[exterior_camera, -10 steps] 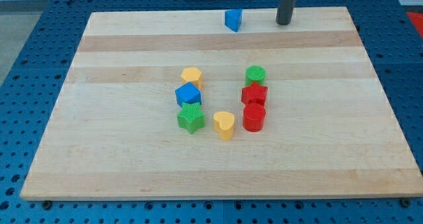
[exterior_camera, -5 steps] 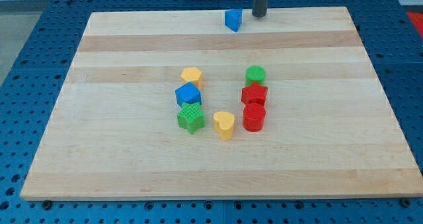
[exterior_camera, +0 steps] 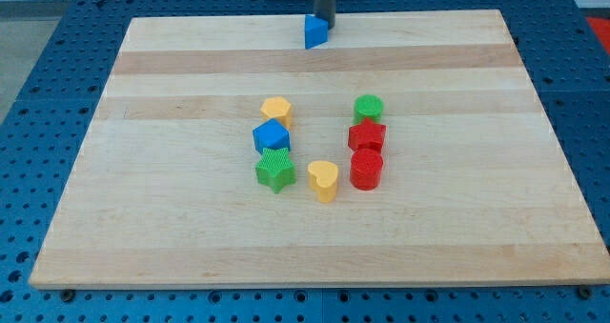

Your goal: Move the blue triangle closer to green circle

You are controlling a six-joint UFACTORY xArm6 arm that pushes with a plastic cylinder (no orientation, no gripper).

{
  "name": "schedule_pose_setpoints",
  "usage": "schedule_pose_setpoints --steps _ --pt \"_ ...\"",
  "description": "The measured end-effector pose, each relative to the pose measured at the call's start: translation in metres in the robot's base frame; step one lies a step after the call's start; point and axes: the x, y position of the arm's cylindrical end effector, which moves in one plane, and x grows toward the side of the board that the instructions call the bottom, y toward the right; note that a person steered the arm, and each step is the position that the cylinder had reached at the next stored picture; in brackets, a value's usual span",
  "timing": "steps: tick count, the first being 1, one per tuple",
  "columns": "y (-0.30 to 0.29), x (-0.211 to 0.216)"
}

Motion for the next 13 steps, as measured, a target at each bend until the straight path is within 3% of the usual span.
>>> schedule_pose_setpoints --steps 3,5,9,11,12,13 --pt "-0.049 0.048" --pt "-0.049 0.076" --pt "-0.041 0.075" --pt "0.035 0.074" --pt "0.034 0.077" --pt "-0.002 0.077"
